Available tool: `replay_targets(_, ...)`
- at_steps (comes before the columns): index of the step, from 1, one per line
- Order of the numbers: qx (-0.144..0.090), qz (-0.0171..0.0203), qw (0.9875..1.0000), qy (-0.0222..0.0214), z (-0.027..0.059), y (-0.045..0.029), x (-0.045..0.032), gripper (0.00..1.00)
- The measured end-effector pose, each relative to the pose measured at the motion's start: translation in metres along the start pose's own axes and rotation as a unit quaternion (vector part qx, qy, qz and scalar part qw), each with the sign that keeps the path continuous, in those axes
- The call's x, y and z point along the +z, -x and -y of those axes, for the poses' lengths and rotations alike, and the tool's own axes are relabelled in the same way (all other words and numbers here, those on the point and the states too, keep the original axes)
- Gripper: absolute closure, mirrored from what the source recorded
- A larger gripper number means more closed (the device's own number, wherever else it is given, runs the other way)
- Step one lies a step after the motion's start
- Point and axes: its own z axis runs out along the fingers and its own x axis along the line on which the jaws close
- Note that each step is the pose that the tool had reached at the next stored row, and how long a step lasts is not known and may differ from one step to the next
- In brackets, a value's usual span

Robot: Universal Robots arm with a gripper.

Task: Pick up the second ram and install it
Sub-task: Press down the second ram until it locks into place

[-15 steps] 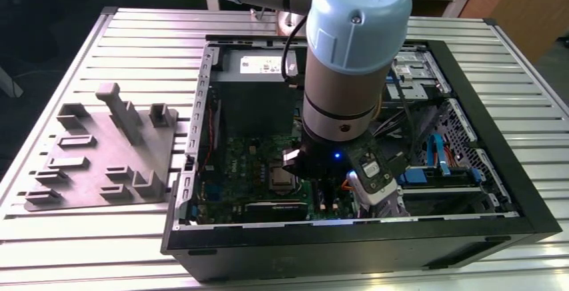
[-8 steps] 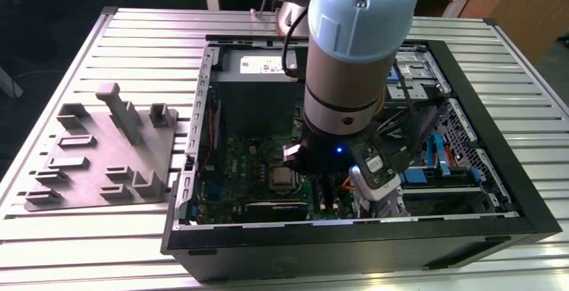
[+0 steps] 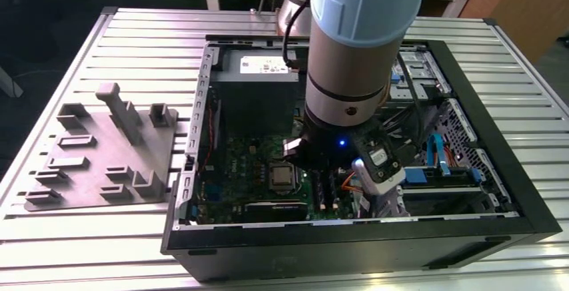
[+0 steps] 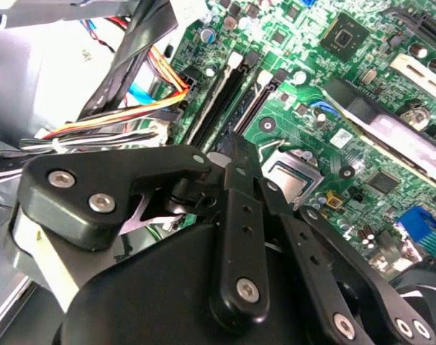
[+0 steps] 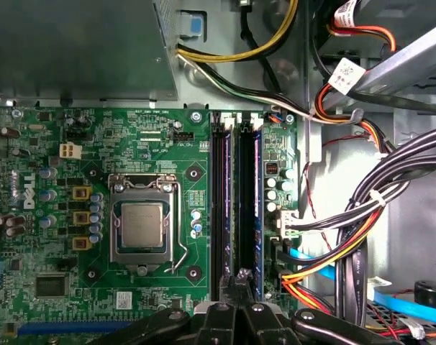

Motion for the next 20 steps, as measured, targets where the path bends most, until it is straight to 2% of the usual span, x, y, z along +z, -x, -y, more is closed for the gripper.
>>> replay_targets(4, 0.000, 0.0000, 1.0000, -0.0002, -0.0003, 0.0001, -0.0002, 0.90)
replay_targets(7, 0.000, 0.0000, 1.0000, -0.0001, -0.0048, 0.0000, 0.0002, 0.90)
replay_targets(20, 0.000, 0.0000, 1.0000, 0.0002, -0.0396, -0.0006, 0.0022, 0.90)
